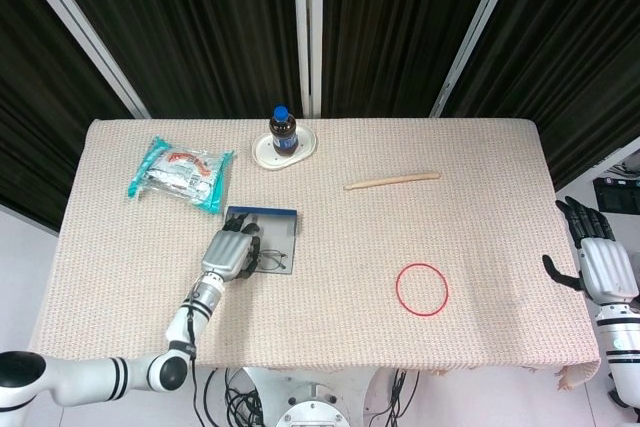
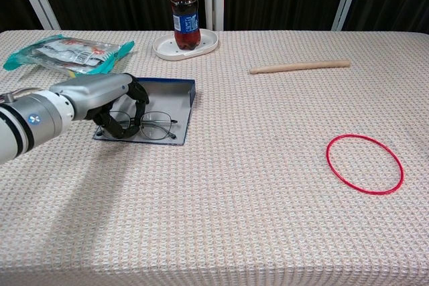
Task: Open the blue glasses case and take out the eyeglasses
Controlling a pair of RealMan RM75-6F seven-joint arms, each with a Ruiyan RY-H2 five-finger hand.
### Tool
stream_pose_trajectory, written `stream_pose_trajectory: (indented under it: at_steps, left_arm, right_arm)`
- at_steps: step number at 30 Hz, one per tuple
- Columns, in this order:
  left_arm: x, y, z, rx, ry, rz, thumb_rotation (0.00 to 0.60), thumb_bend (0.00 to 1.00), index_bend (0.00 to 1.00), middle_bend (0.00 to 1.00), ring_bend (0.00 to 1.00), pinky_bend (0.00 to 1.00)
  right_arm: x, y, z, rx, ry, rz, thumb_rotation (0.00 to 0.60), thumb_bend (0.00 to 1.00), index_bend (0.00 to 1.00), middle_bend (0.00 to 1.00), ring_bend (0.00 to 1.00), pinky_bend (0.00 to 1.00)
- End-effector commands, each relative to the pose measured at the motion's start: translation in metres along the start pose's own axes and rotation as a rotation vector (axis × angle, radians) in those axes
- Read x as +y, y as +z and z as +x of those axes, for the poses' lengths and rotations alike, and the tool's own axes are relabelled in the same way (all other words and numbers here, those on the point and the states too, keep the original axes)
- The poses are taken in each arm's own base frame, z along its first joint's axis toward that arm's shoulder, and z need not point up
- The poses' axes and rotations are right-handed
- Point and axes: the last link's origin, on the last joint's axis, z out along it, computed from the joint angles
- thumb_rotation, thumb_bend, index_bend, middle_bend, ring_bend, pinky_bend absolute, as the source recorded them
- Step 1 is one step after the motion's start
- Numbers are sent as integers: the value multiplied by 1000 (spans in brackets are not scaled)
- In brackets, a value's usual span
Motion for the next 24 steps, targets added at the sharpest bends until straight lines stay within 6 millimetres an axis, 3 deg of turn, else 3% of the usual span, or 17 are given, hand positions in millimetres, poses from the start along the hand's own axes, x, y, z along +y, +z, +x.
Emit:
stream_pose_trajectory:
  at_steps: [1,9,24]
  left_arm:
    - [-1,0,-1,-2,0,2,600,404,667,229,24,129]
    - [0,-2,2,13,-1,-3,600,405,746,263,39,134]
    - [13,-23,18,70,25,-53,600,405,773,274,43,135]
  right_arm:
    - [0,0,0,0,0,0,600,308,0,6,0,0]
    - [1,0,0,0,2,-2,600,308,0,6,0,0]
    - [1,0,1,2,7,-1,600,309,0,6,0,0]
